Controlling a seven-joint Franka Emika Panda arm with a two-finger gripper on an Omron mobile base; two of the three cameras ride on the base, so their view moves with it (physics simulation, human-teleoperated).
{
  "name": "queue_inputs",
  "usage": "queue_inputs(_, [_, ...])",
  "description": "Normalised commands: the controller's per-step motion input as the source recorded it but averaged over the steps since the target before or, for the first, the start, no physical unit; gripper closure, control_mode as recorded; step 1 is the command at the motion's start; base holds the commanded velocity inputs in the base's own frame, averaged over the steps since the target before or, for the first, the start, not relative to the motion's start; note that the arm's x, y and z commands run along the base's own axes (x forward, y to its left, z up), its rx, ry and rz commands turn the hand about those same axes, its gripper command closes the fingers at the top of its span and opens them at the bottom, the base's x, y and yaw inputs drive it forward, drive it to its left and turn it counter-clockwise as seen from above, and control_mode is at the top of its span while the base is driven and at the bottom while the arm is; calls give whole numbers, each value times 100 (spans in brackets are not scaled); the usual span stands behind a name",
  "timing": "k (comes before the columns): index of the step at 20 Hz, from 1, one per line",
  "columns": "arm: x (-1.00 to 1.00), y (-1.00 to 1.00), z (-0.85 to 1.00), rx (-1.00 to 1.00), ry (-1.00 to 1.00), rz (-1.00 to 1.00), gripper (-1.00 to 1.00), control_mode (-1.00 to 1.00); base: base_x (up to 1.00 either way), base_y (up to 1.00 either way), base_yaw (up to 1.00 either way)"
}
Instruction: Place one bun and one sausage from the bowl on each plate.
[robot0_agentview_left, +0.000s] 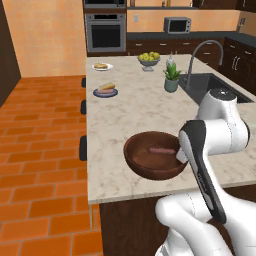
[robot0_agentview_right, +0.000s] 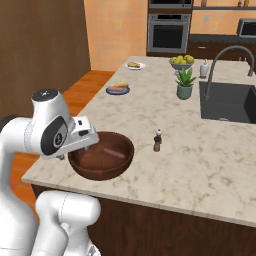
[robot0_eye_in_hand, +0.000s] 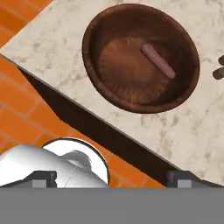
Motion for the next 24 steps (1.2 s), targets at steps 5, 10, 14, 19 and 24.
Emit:
queue_inputs(5, [65, 0, -33, -11, 0, 32, -100, -100, 0, 0, 0])
queue_inputs(10, [34, -4, -9, -5, 0, 27, -100, -100, 0, 0, 0])
queue_inputs(14, [26, 0, -27, -8, -3, 4, -100, -100, 0, 0, 0])
queue_inputs(19, [30, -2, -26, -10, -11, 0, -100, -100, 0, 0, 0])
queue_inputs(24, [24, 0, -6, -5, -2, 0, -100, -100, 0, 0, 0])
